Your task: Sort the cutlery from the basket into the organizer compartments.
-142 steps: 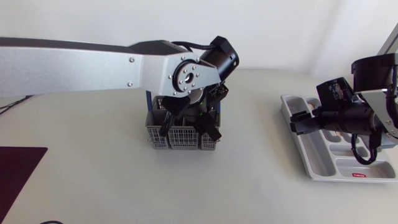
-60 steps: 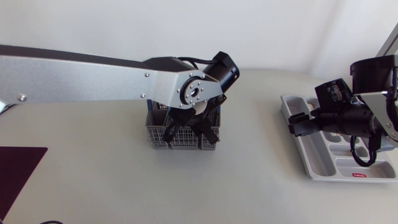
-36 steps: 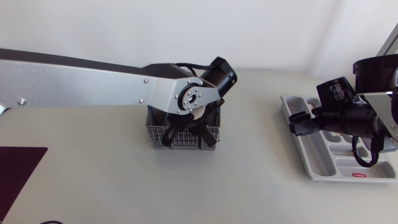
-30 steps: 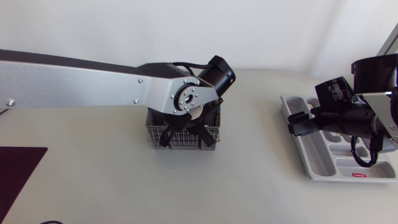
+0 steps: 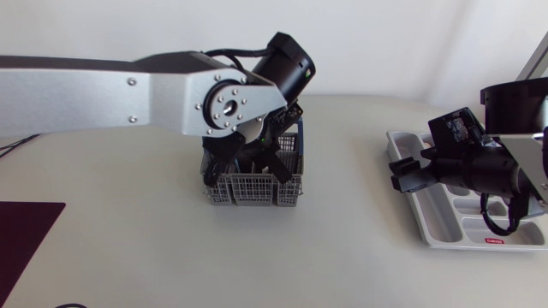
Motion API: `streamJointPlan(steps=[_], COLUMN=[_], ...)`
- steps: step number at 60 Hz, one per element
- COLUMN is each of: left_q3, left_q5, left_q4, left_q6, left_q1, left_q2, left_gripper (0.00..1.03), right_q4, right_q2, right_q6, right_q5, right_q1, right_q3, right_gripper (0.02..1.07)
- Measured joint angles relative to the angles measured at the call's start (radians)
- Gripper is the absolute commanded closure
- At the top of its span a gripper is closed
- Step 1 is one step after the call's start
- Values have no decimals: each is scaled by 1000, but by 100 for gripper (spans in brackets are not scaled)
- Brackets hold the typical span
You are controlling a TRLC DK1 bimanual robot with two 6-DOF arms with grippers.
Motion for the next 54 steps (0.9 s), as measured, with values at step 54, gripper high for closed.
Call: streamJointPlan(steps=[54], left_q3=[86], left_q5=[458], left_q4=[-90], left_q6=[-154], left_q1=[29], left_q2=[-174], left_gripper=[99], right_q4=[90], right_q2=[-435], right_q6=[-80], right_q5=[1], right_q1=[395], right_q3=[-165], right_gripper=[22])
